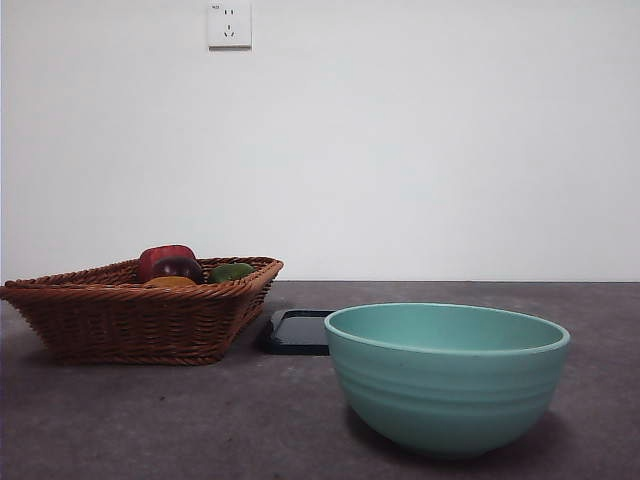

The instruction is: Pick up the wifruite, put it on the bowl, pick up the plate, put it on desk

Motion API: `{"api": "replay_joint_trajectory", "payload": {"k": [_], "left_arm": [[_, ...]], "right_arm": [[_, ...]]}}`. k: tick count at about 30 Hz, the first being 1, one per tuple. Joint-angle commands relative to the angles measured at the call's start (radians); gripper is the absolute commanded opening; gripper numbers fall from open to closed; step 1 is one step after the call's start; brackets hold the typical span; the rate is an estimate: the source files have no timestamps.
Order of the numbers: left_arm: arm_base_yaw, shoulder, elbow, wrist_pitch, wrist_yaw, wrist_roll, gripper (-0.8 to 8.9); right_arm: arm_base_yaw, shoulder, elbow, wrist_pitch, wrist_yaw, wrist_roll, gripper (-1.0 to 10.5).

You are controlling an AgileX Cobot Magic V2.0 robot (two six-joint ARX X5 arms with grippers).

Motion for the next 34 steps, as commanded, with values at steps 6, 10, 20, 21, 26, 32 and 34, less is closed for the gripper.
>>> {"api": "replay_joint_trajectory", "payload": {"k": [6,10,20,21,26,32,34], "left_arm": [[-0.007,0.003,0.011,0.005,0.004,0.004,0.18],[-0.007,0.003,0.011,0.005,0.004,0.001,0.18],[-0.007,0.003,0.011,0.005,0.005,0.001,0.18],[-0.007,0.003,0.011,0.005,0.005,0.001,0.18],[0.003,0.003,0.011,0.005,0.004,0.001,0.18],[0.137,0.000,0.003,0.001,0.004,-0.001,0.19],[0.211,-0.011,-0.034,0.071,0.003,-0.008,0.19]], "right_arm": [[0.006,-0.001,0.016,0.013,0.002,-0.011,0.0],[0.006,-0.001,0.016,0.040,0.001,-0.013,0.1],[0.006,-0.001,0.016,0.044,0.001,-0.013,0.1],[0.006,-0.001,0.016,0.044,0.001,-0.013,0.1],[0.006,-0.001,0.016,0.044,0.001,-0.013,0.1],[0.006,-0.001,0.016,0.044,0.002,-0.013,0.1],[0.006,-0.001,0.016,0.044,0.001,-0.013,0.1]]}}
